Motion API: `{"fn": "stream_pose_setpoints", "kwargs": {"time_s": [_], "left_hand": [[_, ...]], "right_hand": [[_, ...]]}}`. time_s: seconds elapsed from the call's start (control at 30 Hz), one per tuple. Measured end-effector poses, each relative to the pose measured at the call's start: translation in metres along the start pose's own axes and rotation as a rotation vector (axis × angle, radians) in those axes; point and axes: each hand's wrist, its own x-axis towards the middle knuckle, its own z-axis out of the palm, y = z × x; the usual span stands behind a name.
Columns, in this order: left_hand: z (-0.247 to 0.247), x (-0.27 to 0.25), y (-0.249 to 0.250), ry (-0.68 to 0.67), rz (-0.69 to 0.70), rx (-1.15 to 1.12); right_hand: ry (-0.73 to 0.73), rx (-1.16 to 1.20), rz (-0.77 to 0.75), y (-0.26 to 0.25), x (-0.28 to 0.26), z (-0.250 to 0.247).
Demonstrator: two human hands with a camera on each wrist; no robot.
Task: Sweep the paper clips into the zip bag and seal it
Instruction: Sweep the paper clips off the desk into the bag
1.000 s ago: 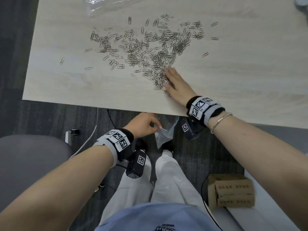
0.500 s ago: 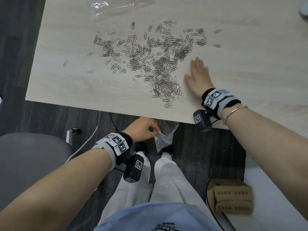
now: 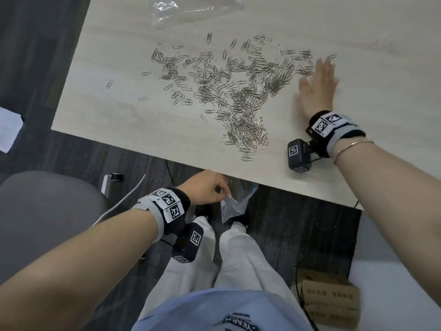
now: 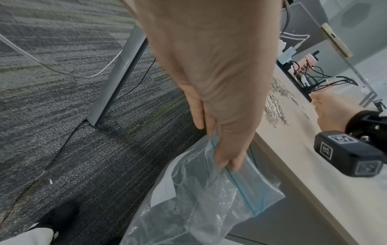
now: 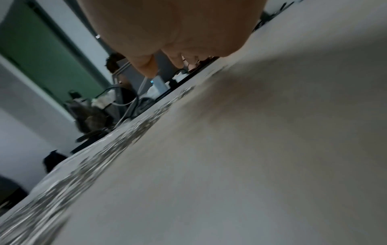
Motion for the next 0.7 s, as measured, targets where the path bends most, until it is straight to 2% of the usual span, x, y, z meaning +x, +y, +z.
{"fn": "stream_pose_setpoints", "kwargs": {"time_s": [0.17,0.27,0.5,0.7], "left_hand": [[0.000,0.000,0.000,-0.012,-0.028,0.000],[-0.002,-0.001,0.000,-0.026,-0.024,0.020],[-0.002,-0.003,-0.001,-0.008,-0.002,-0.014],[-0.008,-0.008,-0.011,-0.013,0.026,-0.004]], "right_hand": [[-0.008,-0.081,0.157,0.013,0.050,-0.019],[-0.076,-0.148,0.176,0.015,0.064,-0.021],[-0.202,-0.148,0.004,-0.024,0.069,0.000],[-0.312,-0.196,-0.173,-0.058,0.031,0.033]]}}
